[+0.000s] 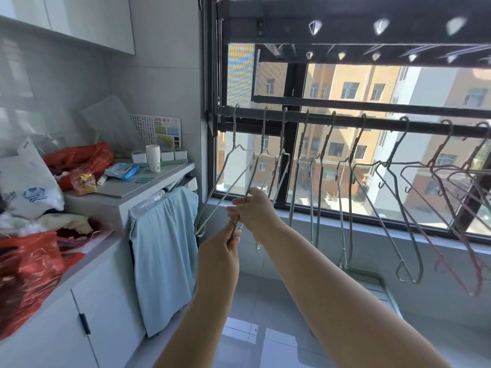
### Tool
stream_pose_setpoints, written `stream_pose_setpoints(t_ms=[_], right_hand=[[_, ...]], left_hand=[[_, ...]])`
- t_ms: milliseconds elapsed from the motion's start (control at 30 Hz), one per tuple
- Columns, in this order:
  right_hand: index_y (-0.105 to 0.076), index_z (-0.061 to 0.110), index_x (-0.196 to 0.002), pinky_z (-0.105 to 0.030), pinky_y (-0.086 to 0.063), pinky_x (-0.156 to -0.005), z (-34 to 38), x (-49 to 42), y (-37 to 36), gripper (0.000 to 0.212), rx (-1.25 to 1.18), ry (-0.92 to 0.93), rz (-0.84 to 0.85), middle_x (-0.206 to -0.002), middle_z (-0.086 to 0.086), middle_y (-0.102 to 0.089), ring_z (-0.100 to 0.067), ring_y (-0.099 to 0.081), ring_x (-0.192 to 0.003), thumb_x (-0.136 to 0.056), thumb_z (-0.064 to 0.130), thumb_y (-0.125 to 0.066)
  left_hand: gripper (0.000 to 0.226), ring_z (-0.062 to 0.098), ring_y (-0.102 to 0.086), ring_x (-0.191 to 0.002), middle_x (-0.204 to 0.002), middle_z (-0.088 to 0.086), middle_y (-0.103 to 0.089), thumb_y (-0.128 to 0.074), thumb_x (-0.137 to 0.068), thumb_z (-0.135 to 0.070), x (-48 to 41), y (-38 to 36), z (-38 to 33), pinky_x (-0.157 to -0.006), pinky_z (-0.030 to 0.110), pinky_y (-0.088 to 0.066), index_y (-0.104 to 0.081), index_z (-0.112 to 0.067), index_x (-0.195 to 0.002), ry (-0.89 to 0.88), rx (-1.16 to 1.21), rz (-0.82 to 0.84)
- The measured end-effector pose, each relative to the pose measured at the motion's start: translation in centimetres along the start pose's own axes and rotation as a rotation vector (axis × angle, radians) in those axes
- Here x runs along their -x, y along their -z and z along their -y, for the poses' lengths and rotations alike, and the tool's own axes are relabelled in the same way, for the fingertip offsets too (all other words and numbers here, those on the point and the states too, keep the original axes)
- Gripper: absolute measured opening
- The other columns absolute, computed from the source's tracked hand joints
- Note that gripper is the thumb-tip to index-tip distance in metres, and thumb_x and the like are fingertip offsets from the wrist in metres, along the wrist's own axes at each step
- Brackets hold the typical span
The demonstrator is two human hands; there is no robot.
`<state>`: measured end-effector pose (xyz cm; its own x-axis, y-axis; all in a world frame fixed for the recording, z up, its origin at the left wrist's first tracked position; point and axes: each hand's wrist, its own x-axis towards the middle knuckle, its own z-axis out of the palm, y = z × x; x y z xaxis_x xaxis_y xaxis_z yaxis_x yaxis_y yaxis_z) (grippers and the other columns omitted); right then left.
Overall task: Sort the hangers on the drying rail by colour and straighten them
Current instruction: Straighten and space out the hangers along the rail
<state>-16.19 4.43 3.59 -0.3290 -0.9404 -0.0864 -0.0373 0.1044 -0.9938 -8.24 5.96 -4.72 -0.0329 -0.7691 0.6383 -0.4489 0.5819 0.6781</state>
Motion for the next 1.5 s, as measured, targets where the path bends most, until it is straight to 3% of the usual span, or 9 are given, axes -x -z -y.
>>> stream_pose_setpoints(t_ms=[133,267,467,667,867,1267,1367,1433,1500], right_hand=[[-0.039,-0.005,-0.123,-0.045,-0.050,-0.093,-0.3,0.1,0.1,0.046,0.157,0.083,-0.042,-0.087,-0.005,-0.054,-0.031,-0.062,-0.099,-0.082,-0.004,-0.060],[-0.040,-0.006,-0.120,-0.049,-0.051,-0.091,-0.4,0.3,0.0,0.044,0.139,0.076,-0.056,-0.086,-0.006,-0.053,-0.036,-0.061,-0.102,-0.081,-0.006,-0.060],[-0.038,-0.006,-0.123,-0.040,-0.051,-0.093,-0.6,-0.2,0.1,0.035,0.075,0.049,-0.039,-0.078,-0.005,-0.050,-0.021,-0.058,-0.080,-0.089,-0.007,-0.046],[-0.045,0.003,-0.123,-0.034,-0.050,-0.079,-0.5,-0.1,0.0,0.029,-0.029,-0.031,-0.021,-0.073,-0.004,-0.053,-0.014,-0.055,-0.069,-0.095,0.002,-0.037],[-0.036,-0.005,-0.122,-0.040,-0.049,-0.096,-0.4,0.1,-0.7,0.032,0.045,0.026,0.001,-0.077,-0.005,-0.050,-0.025,-0.060,-0.092,-0.091,-0.010,-0.037],[-0.039,-0.002,-0.121,-0.044,-0.049,-0.095,-0.2,0.3,-0.5,0.033,0.124,0.067,0.005,-0.076,-0.003,-0.050,-0.024,-0.061,-0.090,-0.089,-0.010,-0.041],[-0.036,-0.005,-0.125,-0.039,-0.052,-0.091,-0.1,0.3,-0.3,0.035,0.109,0.051,0.015,-0.077,-0.004,-0.049,-0.022,-0.059,-0.084,-0.090,-0.010,-0.039],[-0.036,-0.006,-0.126,-0.034,-0.052,-0.080,0.0,0.3,-0.3,0.035,0.062,0.033,0.020,-0.082,-0.007,-0.050,-0.020,-0.059,-0.077,-0.091,-0.011,-0.036],[-0.040,-0.005,-0.121,-0.036,-0.053,-0.082,-0.3,0.3,-0.3,0.031,0.143,0.071,-0.010,-0.099,-0.017,-0.056,-0.025,-0.060,-0.083,-0.090,-0.007,-0.040]], left_hand=[[0.033,0.009,-0.050,-0.057,-0.074,0.008,-0.072,-0.059,-0.085,-0.007,0.0,-0.1,-0.4,-0.058,0.009,-0.033,-0.061,-0.018,-0.117,-0.042,-0.009,0.001],[0.035,0.010,-0.055,-0.062,-0.079,0.006,-0.072,-0.057,-0.087,-0.009,0.2,-0.3,-0.2,-0.062,0.013,-0.036,-0.058,-0.019,-0.120,-0.026,-0.003,0.014],[0.026,0.017,-0.067,-0.081,-0.090,0.001,-0.073,-0.056,-0.087,-0.010,0.3,-0.2,0.0,-0.068,0.012,-0.038,-0.063,-0.013,-0.112,0.009,-0.020,0.033],[0.020,0.017,-0.065,-0.073,-0.085,0.005,-0.073,-0.059,-0.086,-0.008,0.4,0.3,-0.3,-0.068,0.007,-0.035,-0.067,-0.008,-0.104,0.003,-0.031,0.009],[0.022,0.011,-0.061,-0.068,-0.081,0.008,-0.074,-0.063,-0.081,-0.003,0.3,0.9,-0.4,-0.063,-0.009,-0.028,-0.068,-0.006,-0.102,-0.014,-0.045,-0.012],[0.020,0.005,-0.058,-0.071,-0.086,0.004,-0.073,-0.060,-0.085,-0.007,0.2,1.1,-0.6,-0.063,-0.006,-0.033,-0.068,-0.009,-0.102,0.014,-0.028,0.021],[0.016,0.004,-0.054,-0.068,-0.084,0.004,-0.073,-0.060,-0.085,-0.007,0.2,1.0,-0.7,-0.061,-0.004,-0.035,-0.069,-0.008,-0.098,0.022,-0.027,0.022],[0.012,0.009,-0.058,-0.065,-0.079,0.004,-0.073,-0.061,-0.084,-0.006,0.3,0.9,-0.7,-0.061,0.004,-0.038,-0.069,-0.007,-0.092,0.040,-0.028,0.019],[0.007,0.016,-0.058,-0.059,-0.065,0.001,-0.068,-0.062,-0.083,-0.006,0.3,0.9,-0.7,-0.058,0.009,-0.037,-0.069,-0.006,-0.085,0.049,-0.042,0.007]])
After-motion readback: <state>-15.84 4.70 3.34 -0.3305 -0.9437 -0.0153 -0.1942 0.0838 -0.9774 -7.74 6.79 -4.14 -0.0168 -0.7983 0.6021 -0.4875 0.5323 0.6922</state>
